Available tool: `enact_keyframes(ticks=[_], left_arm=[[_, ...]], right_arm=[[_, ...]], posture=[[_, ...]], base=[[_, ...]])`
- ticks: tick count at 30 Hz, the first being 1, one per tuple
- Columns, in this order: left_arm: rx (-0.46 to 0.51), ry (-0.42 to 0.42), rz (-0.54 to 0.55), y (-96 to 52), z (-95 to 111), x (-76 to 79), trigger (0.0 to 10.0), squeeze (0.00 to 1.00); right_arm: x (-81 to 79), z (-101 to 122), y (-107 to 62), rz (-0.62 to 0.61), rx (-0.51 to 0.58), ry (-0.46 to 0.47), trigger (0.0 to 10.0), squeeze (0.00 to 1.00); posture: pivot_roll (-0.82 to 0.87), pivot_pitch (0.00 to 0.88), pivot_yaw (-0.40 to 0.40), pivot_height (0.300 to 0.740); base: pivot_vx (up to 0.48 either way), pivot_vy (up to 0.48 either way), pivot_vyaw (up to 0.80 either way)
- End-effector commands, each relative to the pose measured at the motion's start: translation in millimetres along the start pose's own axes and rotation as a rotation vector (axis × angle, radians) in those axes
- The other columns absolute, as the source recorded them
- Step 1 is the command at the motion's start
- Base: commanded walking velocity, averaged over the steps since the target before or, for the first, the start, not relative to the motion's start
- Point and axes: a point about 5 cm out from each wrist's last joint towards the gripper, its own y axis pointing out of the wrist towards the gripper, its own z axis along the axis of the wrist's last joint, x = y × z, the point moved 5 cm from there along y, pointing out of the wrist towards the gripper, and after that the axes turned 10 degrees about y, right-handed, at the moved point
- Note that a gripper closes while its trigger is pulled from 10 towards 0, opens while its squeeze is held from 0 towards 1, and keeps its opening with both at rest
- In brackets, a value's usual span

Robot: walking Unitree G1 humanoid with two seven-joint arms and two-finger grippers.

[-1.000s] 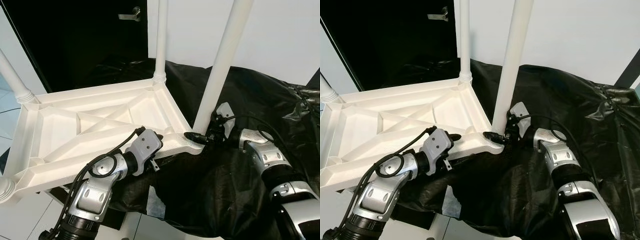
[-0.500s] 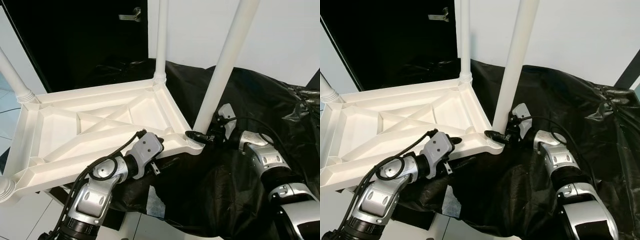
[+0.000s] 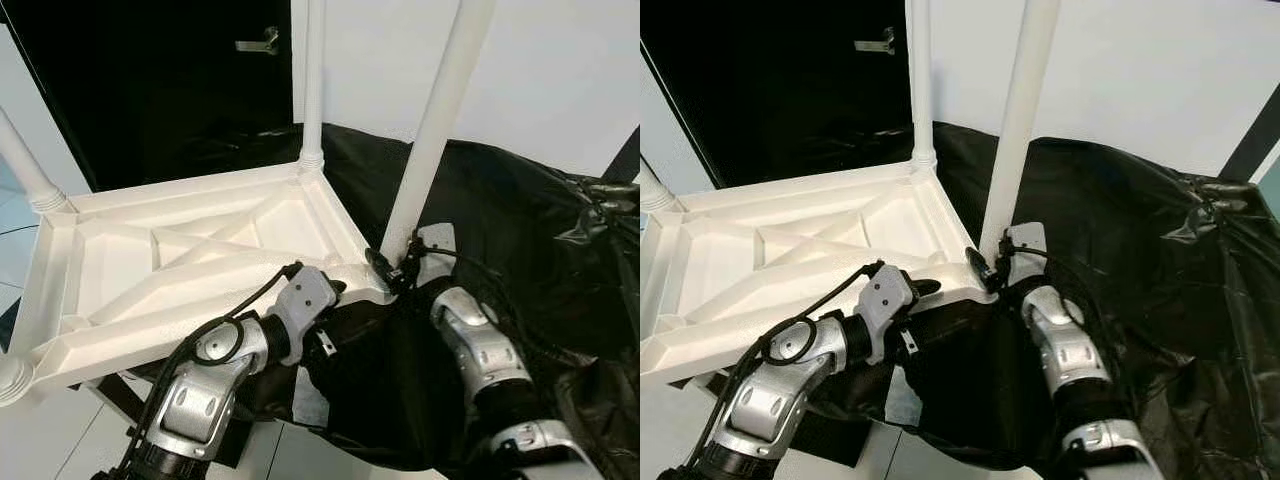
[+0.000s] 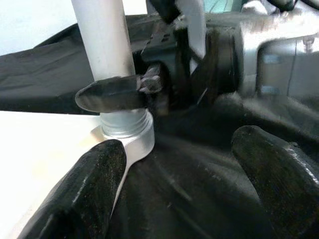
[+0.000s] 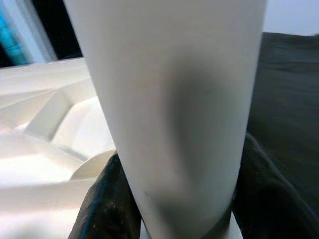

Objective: Building children table

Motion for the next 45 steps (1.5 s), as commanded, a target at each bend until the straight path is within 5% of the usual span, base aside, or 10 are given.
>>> enact_keyframes(ticks=[1,16,17,18,19,26,27,28,37,45], left_arm=[[0.014,-0.028,0.042,0.9,2.0,-1.5,10.0,0.00],[0.056,-0.008,0.130,10.0,-6.6,1.4,10.0,0.00],[0.062,-0.017,0.128,10.1,-6.4,1.6,10.0,0.00],[0.062,-0.017,0.128,10.1,-6.4,1.6,10.0,0.00],[0.065,-0.021,0.127,10.1,-5.9,2.0,10.0,0.00],[0.084,-0.001,0.109,9.9,-4.8,6.8,10.0,0.00],[0.081,0.001,0.100,10.2,-6.7,8.5,10.0,0.00],[0.084,-0.002,0.090,10.4,-7.9,10.0,10.0,0.00],[0.091,0.005,0.045,3.0,-10.3,9.2,10.0,0.00],[0.058,0.021,0.012,-9.1,-21.2,4.5,10.0,0.00]], right_arm=[[20.0,-17.9,-8.0,-0.173,-0.045,0.018,10.0,0.00],[10.5,-12.2,-17.4,-0.239,-0.002,0.065,10.0,0.00],[8.8,-10.5,-18.6,-0.226,0.005,0.063,10.0,0.30],[8.8,-10.5,-18.6,-0.226,0.005,0.063,10.0,0.30],[6.9,-8.9,-20.0,-0.204,0.014,0.063,10.0,1.00],[9.3,-1.9,-30.0,-0.099,0.039,0.076,10.0,1.00],[11.6,-1.8,-32.7,-0.049,0.030,0.067,10.0,0.61],[13.5,-2.2,-36.1,0.011,0.016,0.054,10.0,0.00],[37.9,-7.9,-54.5,0.280,-0.083,-0.061,10.0,0.00],[38.4,-2.1,-41.3,0.413,-0.120,-0.170,10.0,0.00]], posture=[[0.06,0.000,-0.048,0.740],[0.02,0.000,-0.029,0.740],[0.02,0.000,-0.027,0.740],[0.02,0.000,-0.027,0.740],[0.01,0.000,-0.027,0.740],[0.00,0.000,-0.022,0.740],[-0.01,0.000,-0.017,0.740],[-0.01,0.000,-0.015,0.740],[-0.01,0.000,0.002,0.740],[0.00,0.000,0.006,0.740]], base=[[0.000,0.000,0.00],[0.000,0.000,0.00],[0.000,0.000,0.00],[0.000,0.000,0.00],[0.000,0.000,0.00],[0.000,0.000,0.00],[0.000,0.000,0.00],[0.000,0.000,0.00],[0.000,0.000,0.00],[0.000,0.000,0.00]])
